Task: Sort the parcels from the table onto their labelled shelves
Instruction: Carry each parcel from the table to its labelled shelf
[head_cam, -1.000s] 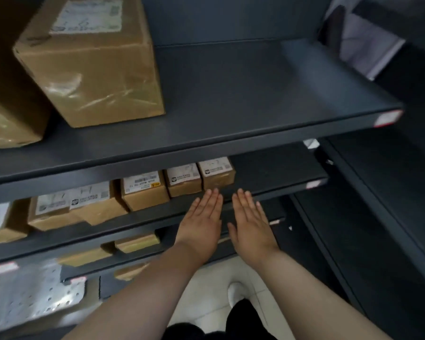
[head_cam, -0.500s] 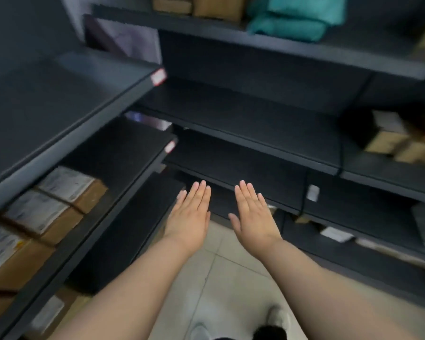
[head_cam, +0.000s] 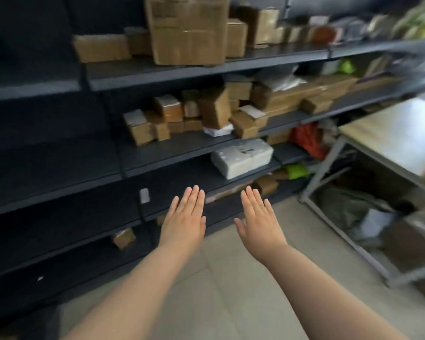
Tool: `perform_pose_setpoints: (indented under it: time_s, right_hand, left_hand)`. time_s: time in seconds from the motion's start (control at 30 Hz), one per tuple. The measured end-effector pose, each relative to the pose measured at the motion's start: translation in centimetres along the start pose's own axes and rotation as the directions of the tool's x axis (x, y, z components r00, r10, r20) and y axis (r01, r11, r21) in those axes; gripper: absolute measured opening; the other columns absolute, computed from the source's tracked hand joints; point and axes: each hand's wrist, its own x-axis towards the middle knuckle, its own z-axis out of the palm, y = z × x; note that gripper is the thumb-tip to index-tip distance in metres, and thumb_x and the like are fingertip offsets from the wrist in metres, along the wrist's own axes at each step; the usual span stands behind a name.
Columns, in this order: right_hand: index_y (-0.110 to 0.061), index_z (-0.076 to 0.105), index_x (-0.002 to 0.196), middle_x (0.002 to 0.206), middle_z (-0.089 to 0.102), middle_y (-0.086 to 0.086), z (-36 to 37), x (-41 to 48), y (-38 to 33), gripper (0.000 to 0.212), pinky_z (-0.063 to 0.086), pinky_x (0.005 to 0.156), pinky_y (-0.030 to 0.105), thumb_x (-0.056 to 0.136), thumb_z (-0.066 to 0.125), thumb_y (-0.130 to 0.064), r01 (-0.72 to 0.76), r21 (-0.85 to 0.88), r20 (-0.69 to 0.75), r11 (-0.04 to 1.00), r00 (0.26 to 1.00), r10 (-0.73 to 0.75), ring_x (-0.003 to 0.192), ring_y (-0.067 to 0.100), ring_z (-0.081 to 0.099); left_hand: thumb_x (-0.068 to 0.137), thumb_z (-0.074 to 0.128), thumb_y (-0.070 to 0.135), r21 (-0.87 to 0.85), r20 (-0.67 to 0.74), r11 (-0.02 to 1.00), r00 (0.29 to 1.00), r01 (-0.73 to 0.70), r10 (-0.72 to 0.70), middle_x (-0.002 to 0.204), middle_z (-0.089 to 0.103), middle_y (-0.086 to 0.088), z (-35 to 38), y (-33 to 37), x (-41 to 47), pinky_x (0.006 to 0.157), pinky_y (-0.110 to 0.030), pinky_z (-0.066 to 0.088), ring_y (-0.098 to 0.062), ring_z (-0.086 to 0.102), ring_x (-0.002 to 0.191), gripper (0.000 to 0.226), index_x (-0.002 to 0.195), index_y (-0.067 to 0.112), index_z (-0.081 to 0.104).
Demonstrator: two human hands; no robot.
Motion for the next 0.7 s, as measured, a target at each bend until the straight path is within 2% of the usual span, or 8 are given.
perform_pose_setpoints:
  time_s: [0.13, 0.23, 0.33, 0.5, 0.7]
  right_hand:
    - [-0.013, -0.003, 0.151, 0.157, -0.014, 0.000, -2.6, -3.8, 11.7, 0.065, -0.014, 0.113, 0.031, 0.101, 0.032, -0.036, -0.187, -0.010, -0.045, 0.982, 0.981, 0.187, 0.133, 0.007, -0.026]
    - [-0.013, -0.005, 0.151, 0.158, -0.014, 0.000, -4.1, -6.8, 19.3, 0.065, -0.013, 0.115, 0.033, 0.101, 0.030, -0.037, -0.338, -0.006, -0.055, 0.941, 0.940, 0.337, 0.140, 0.011, -0.022]
    - [-0.014, -0.005, 0.151, 0.159, -0.013, 0.000, -4.8, -9.3, 25.1, 0.066, -0.012, 0.116, 0.033, 0.101, 0.030, -0.037, -0.472, 0.023, -0.058, 0.881, 0.879, 0.472, 0.142, 0.012, -0.020]
    - [-0.014, -0.005, 0.151, 0.158, -0.014, 0.000, -3.2, -10.2, 31.6, 0.066, -0.014, 0.114, 0.032, 0.101, 0.030, -0.037, -0.600, 0.078, 0.005, 0.796, 0.799, 0.602, 0.133, 0.007, -0.028]
    - [-0.014, -0.005, 0.151, 0.158, -0.013, 0.000, -2.6, -3.8, 38.8, 0.065, -0.015, 0.113, 0.031, 0.101, 0.030, -0.037, -0.671, 0.092, -0.009, 0.736, 0.739, 0.674, 0.132, 0.006, -0.028]
  left_hand:
    - [0.103, 0.020, 0.032, -0.019, 0.043, 0.982, 0.981, -0.189, 0.190, 0.158, -0.019, -0.002, 2.0, 12.6, 5.1, 0.115, -0.034, -0.011, -0.016, -0.018, 0.145, 0.060, 0.146, 0.015, -0.019]
    - [0.104, 0.019, 0.033, -0.040, 0.069, 0.947, 0.944, -0.319, 0.321, 0.153, -0.025, 0.001, 3.3, 21.0, 7.7, 0.117, -0.036, -0.010, -0.015, -0.018, 0.145, 0.061, 0.149, 0.014, -0.017]
    - [0.104, 0.017, 0.033, -0.069, 0.098, 0.898, 0.893, -0.435, 0.440, 0.143, -0.032, 0.003, 4.6, 27.5, 9.6, 0.116, -0.035, -0.011, -0.015, -0.021, 0.144, 0.059, 0.141, 0.016, -0.024]
    - [0.104, 0.017, 0.031, -0.102, 0.183, 0.844, 0.824, -0.527, 0.537, 0.145, -0.032, 0.003, 7.5, 33.5, 13.8, 0.114, -0.034, -0.015, -0.011, -0.028, 0.138, 0.057, 0.136, 0.018, -0.028]
    - [0.103, 0.016, 0.031, -0.072, 0.221, 0.820, 0.793, -0.567, 0.568, 0.145, -0.032, 0.002, 10.6, 37.6, 25.1, 0.115, -0.035, -0.013, -0.010, -0.028, 0.135, 0.057, 0.136, 0.016, -0.029]
